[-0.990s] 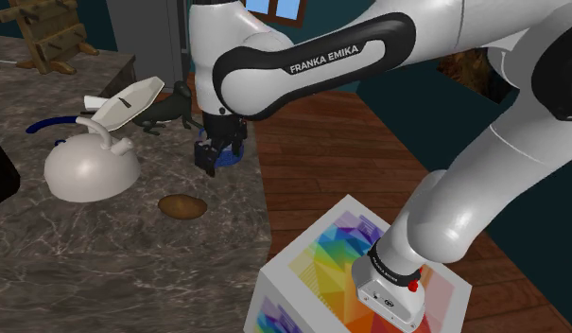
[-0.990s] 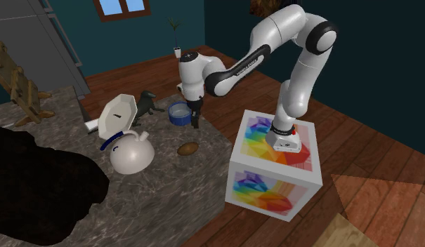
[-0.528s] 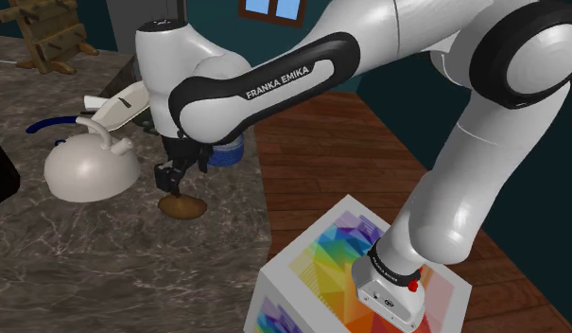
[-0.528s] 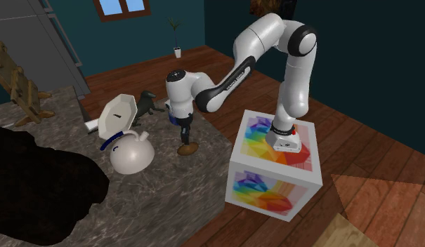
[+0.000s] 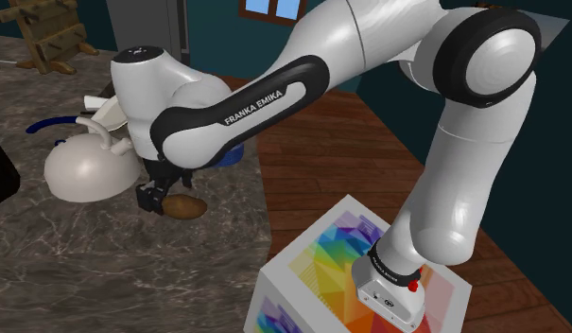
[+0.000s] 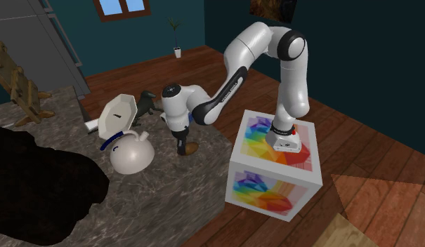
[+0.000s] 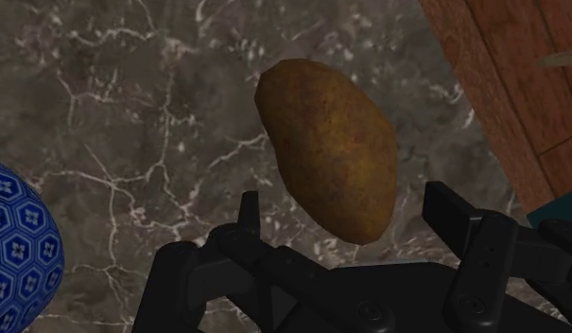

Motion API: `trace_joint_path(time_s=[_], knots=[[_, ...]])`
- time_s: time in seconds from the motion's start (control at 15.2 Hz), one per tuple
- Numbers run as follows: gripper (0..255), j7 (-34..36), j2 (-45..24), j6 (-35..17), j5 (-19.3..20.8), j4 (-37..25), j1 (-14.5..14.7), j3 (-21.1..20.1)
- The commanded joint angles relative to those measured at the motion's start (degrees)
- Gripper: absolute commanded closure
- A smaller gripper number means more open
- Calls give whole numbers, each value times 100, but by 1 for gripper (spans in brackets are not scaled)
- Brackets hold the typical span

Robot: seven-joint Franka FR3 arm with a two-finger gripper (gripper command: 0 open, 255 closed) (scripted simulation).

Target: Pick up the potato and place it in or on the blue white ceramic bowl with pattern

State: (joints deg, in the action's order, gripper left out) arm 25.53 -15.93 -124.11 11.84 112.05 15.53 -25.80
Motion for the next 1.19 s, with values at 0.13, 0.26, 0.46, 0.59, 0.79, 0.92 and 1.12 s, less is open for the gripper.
trace_joint_path(time_s=[0.13, 0.26, 0.46, 0.59, 0.79, 0.92, 1.12], knots=[[0, 64, -126, -230, 90, 118, 18, 34], [0, 64, -127, -230, 90, 117, 19, 35], [0, 64, -127, -230, 90, 117, 19, 35], [0, 64, -126, -229, 90, 117, 19, 34], [255, 64, -126, -229, 90, 117, 18, 35], [255, 63, -126, -228, 90, 117, 18, 34], [255, 64, -128, -227, 90, 114, 19, 35]])
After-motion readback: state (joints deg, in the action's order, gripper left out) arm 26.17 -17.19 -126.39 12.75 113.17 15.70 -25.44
